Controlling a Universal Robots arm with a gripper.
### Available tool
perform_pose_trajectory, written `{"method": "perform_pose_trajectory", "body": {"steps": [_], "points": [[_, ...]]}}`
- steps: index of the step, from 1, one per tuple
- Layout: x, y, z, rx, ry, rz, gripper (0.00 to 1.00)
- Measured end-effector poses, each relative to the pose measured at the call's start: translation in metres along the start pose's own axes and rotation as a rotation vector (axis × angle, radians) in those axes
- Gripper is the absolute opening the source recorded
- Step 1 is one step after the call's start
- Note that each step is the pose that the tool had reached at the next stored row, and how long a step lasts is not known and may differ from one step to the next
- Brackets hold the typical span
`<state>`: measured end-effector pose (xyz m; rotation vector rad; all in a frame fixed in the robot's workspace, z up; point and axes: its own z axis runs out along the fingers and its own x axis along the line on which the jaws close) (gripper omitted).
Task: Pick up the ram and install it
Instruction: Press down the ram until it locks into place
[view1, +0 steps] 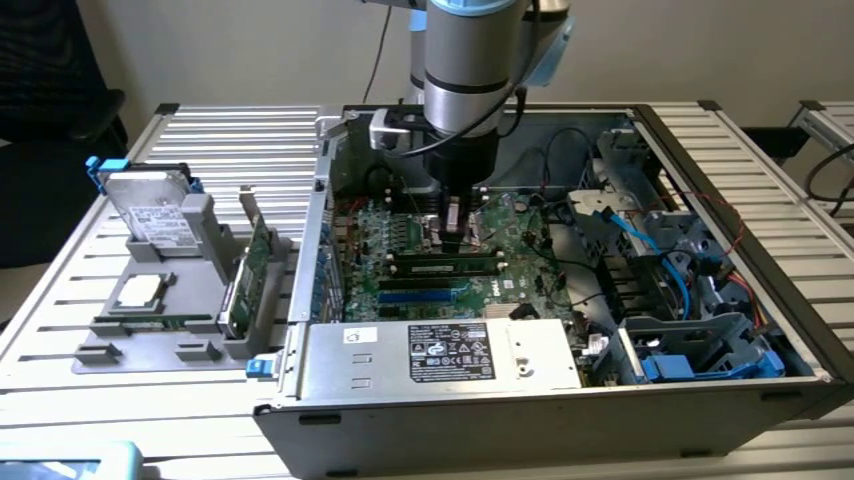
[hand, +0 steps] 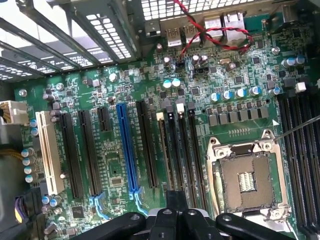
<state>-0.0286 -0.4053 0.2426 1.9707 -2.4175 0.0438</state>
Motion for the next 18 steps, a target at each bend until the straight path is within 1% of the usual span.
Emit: {"method": "perform_pose_trajectory", "body": {"steps": [18], "points": [[0.0,0.0,0.0,-0.0093,-0.0006,0.25,0.11]]}}
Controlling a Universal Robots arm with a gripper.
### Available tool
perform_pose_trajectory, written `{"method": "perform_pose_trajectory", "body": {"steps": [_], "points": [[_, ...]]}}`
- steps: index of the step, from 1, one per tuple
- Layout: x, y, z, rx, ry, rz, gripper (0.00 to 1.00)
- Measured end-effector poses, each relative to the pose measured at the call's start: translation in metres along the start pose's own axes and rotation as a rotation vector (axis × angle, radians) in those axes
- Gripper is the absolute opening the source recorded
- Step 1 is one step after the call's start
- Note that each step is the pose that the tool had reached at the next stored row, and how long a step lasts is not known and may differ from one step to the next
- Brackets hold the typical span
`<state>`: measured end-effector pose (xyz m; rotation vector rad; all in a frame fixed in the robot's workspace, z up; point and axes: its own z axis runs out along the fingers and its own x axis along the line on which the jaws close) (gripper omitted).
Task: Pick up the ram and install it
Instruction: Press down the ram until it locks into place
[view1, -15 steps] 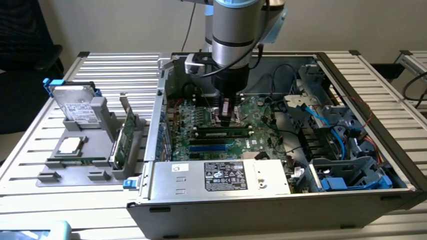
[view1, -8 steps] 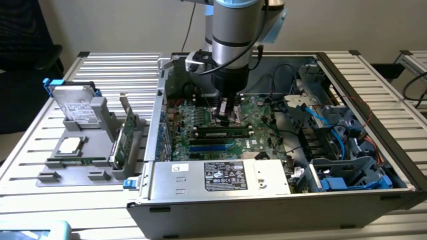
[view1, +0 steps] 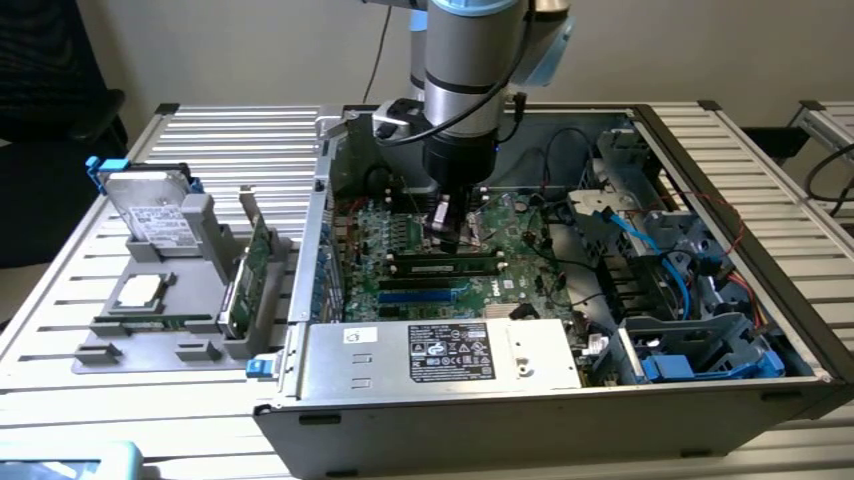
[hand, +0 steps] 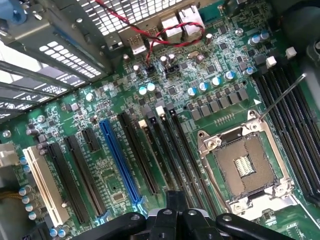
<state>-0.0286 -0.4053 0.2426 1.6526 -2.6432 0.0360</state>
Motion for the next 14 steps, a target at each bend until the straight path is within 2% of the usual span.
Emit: {"method": "perform_pose_trajectory", "body": {"steps": [14], "points": [[0.0,0.0,0.0,-0.0072,0.0002,0.203,0.11]]}}
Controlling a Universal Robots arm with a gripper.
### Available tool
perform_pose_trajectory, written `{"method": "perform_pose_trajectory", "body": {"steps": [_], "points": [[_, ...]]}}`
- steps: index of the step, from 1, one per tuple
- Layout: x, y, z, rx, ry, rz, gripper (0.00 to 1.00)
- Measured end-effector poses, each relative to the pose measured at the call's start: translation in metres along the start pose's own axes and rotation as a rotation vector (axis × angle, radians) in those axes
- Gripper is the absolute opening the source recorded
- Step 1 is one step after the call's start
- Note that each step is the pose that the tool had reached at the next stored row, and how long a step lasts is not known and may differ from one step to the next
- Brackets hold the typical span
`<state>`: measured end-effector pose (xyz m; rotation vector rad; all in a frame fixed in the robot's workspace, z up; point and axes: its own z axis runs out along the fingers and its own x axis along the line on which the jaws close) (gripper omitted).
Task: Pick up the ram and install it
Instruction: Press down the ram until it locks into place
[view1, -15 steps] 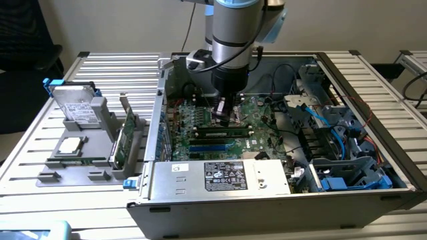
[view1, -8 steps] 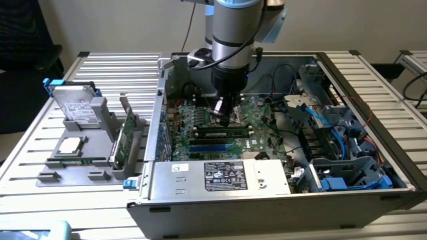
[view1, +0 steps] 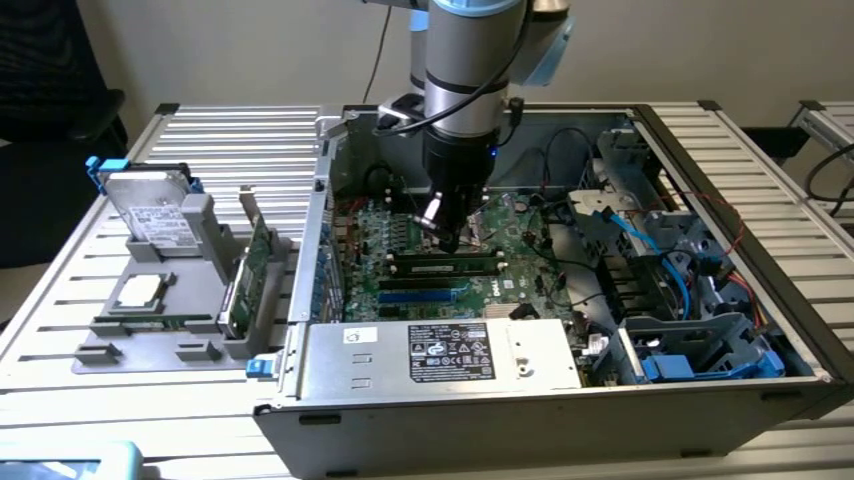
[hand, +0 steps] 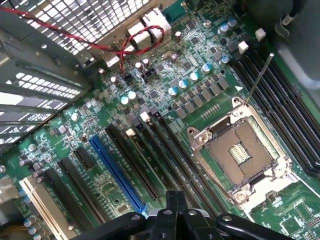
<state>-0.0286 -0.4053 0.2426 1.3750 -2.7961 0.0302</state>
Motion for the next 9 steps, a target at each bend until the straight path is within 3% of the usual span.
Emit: {"method": "perform_pose_trajectory", "body": {"steps": [9], "points": [[0.0,0.0,0.0,-0.0037,0.0008,0.12,0.11]]}}
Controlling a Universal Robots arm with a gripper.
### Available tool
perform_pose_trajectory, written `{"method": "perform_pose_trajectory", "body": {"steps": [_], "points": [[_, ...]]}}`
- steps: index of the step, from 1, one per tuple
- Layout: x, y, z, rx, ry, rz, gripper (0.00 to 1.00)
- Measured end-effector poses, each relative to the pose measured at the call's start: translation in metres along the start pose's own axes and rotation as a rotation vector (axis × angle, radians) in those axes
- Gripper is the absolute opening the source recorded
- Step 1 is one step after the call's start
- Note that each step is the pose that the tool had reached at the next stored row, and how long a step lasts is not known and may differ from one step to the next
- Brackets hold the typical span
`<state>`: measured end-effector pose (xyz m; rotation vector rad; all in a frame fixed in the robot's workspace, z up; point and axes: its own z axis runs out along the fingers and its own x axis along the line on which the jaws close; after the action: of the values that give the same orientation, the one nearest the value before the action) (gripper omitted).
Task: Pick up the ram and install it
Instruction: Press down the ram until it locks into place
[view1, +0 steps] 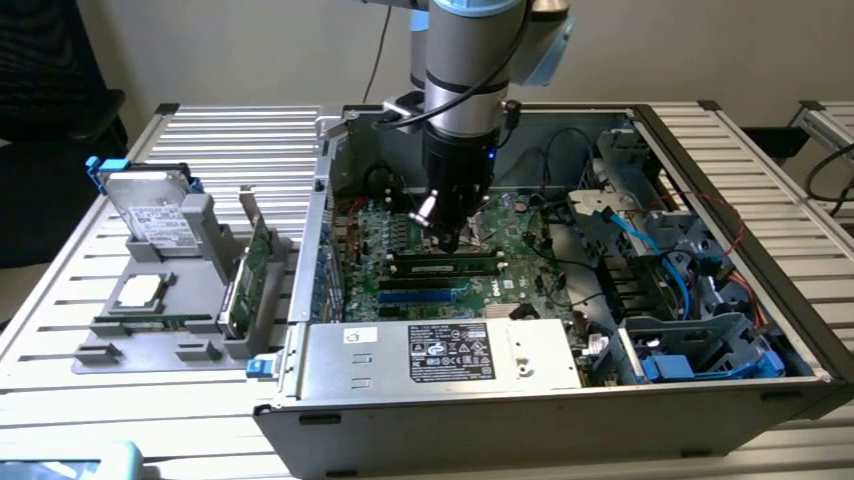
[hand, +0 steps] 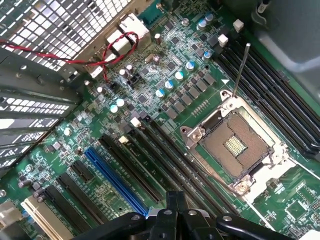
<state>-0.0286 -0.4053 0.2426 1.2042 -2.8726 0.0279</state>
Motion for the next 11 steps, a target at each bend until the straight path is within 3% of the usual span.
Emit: {"method": "perform_pose_trajectory", "body": {"steps": [11], "points": [[0.0,0.0,0.0,0.0011,0.0057,0.124,0.11]]}}
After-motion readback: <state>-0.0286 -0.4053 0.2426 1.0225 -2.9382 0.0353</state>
